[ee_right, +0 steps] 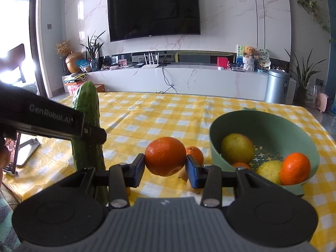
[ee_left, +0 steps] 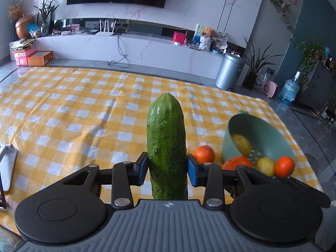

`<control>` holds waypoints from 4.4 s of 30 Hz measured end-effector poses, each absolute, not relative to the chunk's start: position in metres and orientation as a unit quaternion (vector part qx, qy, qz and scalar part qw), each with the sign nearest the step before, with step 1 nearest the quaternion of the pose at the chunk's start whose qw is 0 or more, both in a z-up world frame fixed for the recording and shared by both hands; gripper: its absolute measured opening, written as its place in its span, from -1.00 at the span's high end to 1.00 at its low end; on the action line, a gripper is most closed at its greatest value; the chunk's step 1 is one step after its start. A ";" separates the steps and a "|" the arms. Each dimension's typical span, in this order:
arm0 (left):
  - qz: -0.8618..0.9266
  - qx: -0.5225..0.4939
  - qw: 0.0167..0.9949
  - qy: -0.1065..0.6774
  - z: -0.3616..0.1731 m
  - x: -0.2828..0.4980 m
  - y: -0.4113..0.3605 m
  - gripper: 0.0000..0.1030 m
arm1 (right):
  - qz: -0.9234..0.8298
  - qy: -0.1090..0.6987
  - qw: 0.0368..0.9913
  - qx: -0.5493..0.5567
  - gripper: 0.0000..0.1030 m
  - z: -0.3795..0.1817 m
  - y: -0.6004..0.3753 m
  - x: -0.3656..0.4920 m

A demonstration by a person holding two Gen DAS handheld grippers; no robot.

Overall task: Organize fruits
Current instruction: 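Lift the cucumber with the left tool while the right tool grasps an orange, then lower the cucumber and orange into the green colander and open both tools, then withdraw both tools from the colander toward the small brown fruits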

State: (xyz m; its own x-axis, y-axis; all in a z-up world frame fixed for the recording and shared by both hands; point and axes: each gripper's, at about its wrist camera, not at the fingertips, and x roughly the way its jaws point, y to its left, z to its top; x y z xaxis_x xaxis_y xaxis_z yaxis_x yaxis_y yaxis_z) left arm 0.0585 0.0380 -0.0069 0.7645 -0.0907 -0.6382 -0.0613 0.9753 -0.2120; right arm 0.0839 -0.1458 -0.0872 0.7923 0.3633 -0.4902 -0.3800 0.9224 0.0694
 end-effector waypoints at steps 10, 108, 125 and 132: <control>-0.045 -0.099 0.937 0.332 0.017 0.072 0.003 0.16 | 0.175 0.240 0.955 -0.007 0.24 -0.059 -0.183 0.077; -0.134 -0.111 0.900 0.400 -0.016 0.159 -0.049 -0.02 | 0.111 0.463 0.874 -0.097 -0.01 -0.085 -0.250 0.240; -0.103 -0.036 0.936 0.333 0.010 0.105 -0.028 -0.15 | 0.091 0.335 0.938 0.010 -0.26 -0.040 -0.234 0.137; -0.102 -0.026 0.938 0.331 0.004 0.092 -0.010 -0.24 | 0.083 0.307 0.947 0.047 -0.34 -0.047 -0.210 0.094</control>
